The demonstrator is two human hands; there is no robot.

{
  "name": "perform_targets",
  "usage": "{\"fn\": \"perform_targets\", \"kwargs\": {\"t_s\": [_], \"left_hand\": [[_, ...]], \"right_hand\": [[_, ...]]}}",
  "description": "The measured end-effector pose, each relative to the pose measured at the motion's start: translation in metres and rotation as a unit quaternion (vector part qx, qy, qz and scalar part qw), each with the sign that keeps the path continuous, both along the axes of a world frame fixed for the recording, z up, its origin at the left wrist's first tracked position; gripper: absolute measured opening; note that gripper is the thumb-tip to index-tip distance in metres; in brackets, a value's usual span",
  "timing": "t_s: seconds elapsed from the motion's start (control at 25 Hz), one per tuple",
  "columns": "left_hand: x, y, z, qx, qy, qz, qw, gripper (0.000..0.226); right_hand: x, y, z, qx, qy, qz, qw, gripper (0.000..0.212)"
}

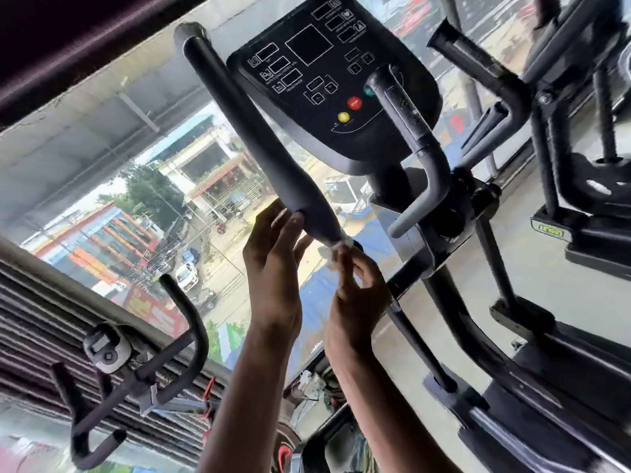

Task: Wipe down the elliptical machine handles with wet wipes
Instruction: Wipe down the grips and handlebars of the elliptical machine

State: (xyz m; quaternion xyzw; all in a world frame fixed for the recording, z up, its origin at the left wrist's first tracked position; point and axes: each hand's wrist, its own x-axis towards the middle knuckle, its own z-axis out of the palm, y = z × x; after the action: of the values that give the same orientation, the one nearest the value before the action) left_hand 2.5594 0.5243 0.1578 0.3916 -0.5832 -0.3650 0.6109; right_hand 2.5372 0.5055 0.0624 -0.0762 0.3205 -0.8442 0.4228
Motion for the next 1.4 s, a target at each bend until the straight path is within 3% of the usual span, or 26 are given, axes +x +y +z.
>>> {"fn": "perform_targets", "kwargs": {"t_s": [0.24, 0.36, 0.48, 0.68, 0.8, 0.96, 1.04, 1.16, 1.24, 1.4], "left_hand": [[0.011, -0.008, 0.002, -0.012, -0.011, -0.061, 0.998, 0.019], [0.012, -0.012, -0.001, -0.025, -0.012, -0.056, 0.998, 0.019], [0.017, -0.016, -0.003, -0.037, -0.021, -0.070, 0.997, 0.021], [0.020, -0.024, -0.006, -0.064, -0.061, -0.077, 0.993, 0.013], [0.024, -0.028, -0.011, -0.089, -0.096, -0.087, 0.988, 0.014], [0.028, -0.031, -0.017, -0.105, -0.166, -0.119, 0.973, 0.013], [0.025, -0.032, -0.018, -0.107, -0.179, -0.109, 0.972, 0.006], [0.019, -0.031, -0.022, -0.107, -0.163, -0.086, 0.977, 0.010], [0.017, -0.031, -0.026, -0.104, -0.151, -0.070, 0.981, 0.011], [0.009, -0.030, -0.030, -0.120, -0.134, -0.037, 0.983, 0.012]], "right_hand": [[0.016, -0.018, -0.005, 0.007, 0.001, -0.041, 0.999, 0.023], [0.025, -0.036, -0.016, 0.039, -0.032, -0.026, 0.998, 0.011], [0.034, -0.043, -0.023, 0.029, 0.005, -0.074, 0.997, 0.006], [0.034, -0.064, -0.039, 0.070, -0.008, -0.081, 0.994, 0.026], [0.037, -0.058, -0.034, 0.019, 0.002, -0.133, 0.991, 0.023], [0.040, -0.046, -0.014, -0.097, 0.033, -0.266, 0.958, 0.004], [0.044, -0.059, -0.026, -0.046, 0.028, -0.264, 0.963, 0.008], [0.046, -0.084, -0.057, 0.078, -0.045, -0.153, 0.984, 0.018], [0.045, -0.088, -0.067, 0.097, -0.074, -0.118, 0.985, 0.029], [0.042, -0.066, -0.035, -0.047, -0.063, -0.201, 0.976, 0.013]]}}
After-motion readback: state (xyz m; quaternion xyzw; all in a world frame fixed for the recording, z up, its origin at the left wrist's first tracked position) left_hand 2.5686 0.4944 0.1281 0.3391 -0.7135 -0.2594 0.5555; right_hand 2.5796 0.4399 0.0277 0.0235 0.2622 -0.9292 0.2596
